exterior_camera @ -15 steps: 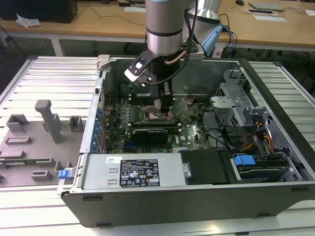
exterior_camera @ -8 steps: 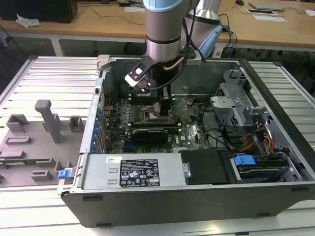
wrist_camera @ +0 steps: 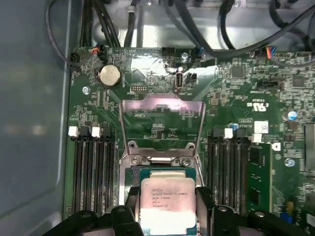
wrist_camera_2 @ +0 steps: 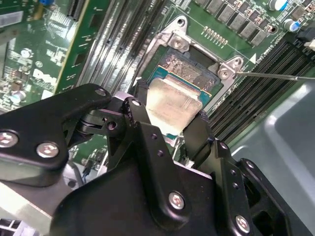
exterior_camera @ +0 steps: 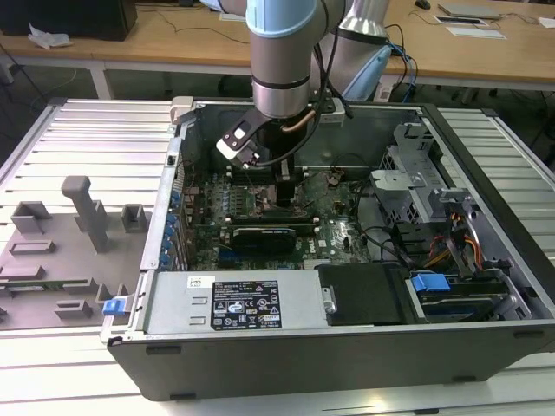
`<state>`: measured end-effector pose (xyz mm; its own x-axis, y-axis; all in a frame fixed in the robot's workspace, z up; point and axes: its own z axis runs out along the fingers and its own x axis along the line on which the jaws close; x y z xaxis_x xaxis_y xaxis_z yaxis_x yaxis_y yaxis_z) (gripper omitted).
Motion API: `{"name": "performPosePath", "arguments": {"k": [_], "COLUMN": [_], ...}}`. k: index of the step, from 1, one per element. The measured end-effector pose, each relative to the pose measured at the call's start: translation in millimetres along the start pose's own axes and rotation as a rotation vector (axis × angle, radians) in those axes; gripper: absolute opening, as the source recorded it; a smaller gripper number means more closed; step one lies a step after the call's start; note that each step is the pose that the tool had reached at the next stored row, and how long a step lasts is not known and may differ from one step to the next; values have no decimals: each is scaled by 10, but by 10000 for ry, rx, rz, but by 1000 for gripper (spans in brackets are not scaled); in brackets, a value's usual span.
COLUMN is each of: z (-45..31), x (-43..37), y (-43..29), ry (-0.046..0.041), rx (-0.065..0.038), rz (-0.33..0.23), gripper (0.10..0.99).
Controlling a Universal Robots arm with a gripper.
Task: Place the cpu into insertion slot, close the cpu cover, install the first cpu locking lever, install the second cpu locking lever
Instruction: 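Place the cpu into insertion slot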
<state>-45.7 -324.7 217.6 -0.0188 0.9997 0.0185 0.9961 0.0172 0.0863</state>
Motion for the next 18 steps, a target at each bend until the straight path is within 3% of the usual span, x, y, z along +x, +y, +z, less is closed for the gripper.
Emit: {"name": "performPosePath", "arguments": {"k": [5,18], "z": [47,130], "x": [8,33], "y": [-37,-56], "ry": [-1,-13], "rx": [5,1], "rz": [-1,146], "gripper": [541,541]}}
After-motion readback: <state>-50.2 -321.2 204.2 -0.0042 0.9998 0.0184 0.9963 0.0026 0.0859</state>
